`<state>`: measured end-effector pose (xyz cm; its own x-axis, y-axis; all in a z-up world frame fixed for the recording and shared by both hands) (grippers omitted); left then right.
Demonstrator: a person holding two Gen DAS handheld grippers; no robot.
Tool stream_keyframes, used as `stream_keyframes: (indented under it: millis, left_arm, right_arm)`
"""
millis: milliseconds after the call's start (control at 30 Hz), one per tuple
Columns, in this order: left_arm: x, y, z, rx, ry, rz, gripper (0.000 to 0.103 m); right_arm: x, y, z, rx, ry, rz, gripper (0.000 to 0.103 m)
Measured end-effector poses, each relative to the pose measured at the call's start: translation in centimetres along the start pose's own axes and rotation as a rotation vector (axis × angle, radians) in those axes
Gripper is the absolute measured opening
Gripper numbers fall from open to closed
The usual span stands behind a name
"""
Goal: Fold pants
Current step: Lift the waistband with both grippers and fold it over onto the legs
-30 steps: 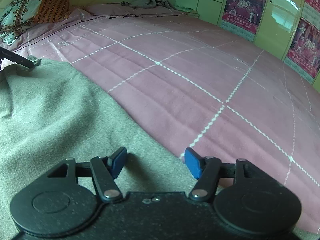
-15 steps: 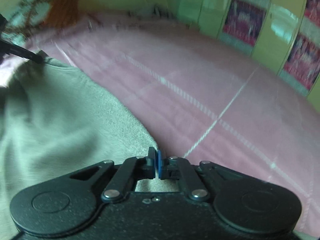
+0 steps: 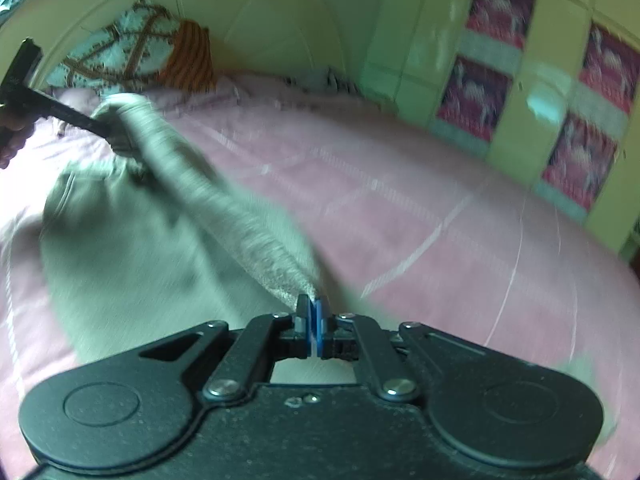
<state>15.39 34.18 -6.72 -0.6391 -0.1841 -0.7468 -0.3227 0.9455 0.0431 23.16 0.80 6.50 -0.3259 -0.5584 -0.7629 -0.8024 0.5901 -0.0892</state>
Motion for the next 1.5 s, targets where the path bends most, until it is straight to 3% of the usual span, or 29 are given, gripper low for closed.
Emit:
stream_keyframes:
  millis: [100,167,233,300,367,400,567,733,767,867,933,1000,1133,1267,1300,1333,1367,1500]
  left_arm:
    - [1.6,1.0,-1.1,-0.027,0.019,-0.071,0.015]
    - [1.9,1.6,-2.8,-0.018,0.019,-0.130,0.015]
    - [2.1,2.1,-4.2,-0.009,0.036,-0.206,0.017]
    - [2.5,2.3,-5.3,0.026,0.046,-0.291,0.034]
    - [3.3,2.1,-5.9,0.034,0.039,-0.366,0.079]
    - [3.5,1.7,-6.3,0.038,0.038,-0.394,0.082]
    - [3.9,0.6,-3.9,0.103,0.096,-0.514,0.082]
    - [2.7,0.9,-2.2,0.100,0.111,-0.571,0.081]
    - [2.5,1.0,-1.8,0.098,0.124,-0.571,0.075]
    - [1.9,1.0,-1.0,0.065,0.163,-0.539,0.057]
    - [1.9,1.1,-1.0,0.064,0.170,-0.530,0.054]
    - [2.1,1.4,-1.0,0.081,0.171,-0.537,0.054]
    - [2.8,1.9,-1.1,0.091,0.151,-0.588,0.054]
    - [2.1,1.2,-0.2,0.075,0.144,-0.557,0.053]
    - [1.8,1.1,0.2,0.082,0.146,-0.557,0.048]
    - [1.6,1.1,0.6,0.077,0.152,-0.553,0.035]
    - [1.4,1.1,0.9,0.070,0.163,-0.550,0.031]
    - [0.0,1.6,0.5,0.075,0.125,-0.545,0.024]
  right_arm:
    - [3.0,0.7,1.8,0.002,0.080,0.100,0.009]
    - [3.6,0.8,1.1,0.015,0.047,0.184,0.017]
    - [3.5,0.4,-0.5,0.031,-0.015,0.278,0.036]
    - [3.6,-0.4,-2.0,0.028,-0.075,0.393,0.040]
    - [4.3,-1.7,-3.0,0.004,-0.129,0.538,0.039]
    - [5.1,-2.0,-3.3,-0.003,-0.152,0.608,0.041]
    - [6.7,-4.7,-3.0,-0.029,-0.207,0.870,0.041]
    - [7.0,-6.6,-0.8,-0.006,-0.188,0.957,0.044]
    - [7.1,-7.1,-0.3,-0.001,-0.184,0.971,0.044]
    - [7.3,-8.0,1.3,0.026,-0.139,0.999,0.040]
    - [7.5,-8.4,2.0,0.052,-0.112,0.992,0.028]
    - [7.6,-8.4,2.2,0.062,-0.101,0.970,0.022]
    - [7.4,-7.6,2.0,0.061,-0.090,0.925,0.024]
    - [7.1,-6.8,1.4,0.050,-0.090,0.912,0.030]
    - [7.2,-6.7,1.5,0.052,-0.090,0.913,0.030]
    - [7.2,-6.8,1.4,0.056,-0.093,0.920,0.030]
    - [7.3,-7.0,1.4,0.059,-0.098,0.933,0.030]
    - [7.0,-7.8,1.4,0.046,-0.117,0.957,0.009]
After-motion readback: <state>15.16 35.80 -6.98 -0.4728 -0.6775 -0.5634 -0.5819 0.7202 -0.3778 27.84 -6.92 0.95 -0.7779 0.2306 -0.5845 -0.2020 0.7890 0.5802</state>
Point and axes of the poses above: each gripper's, at about its wrist camera, not at the fingertips, and z roughly the way its jaws point, y to its left, x to its underside, the point moved 4 cm from there along z, roughly the way its jaws point, and after that the axes turned 14 degrees about -x, right-handed, at the moved point
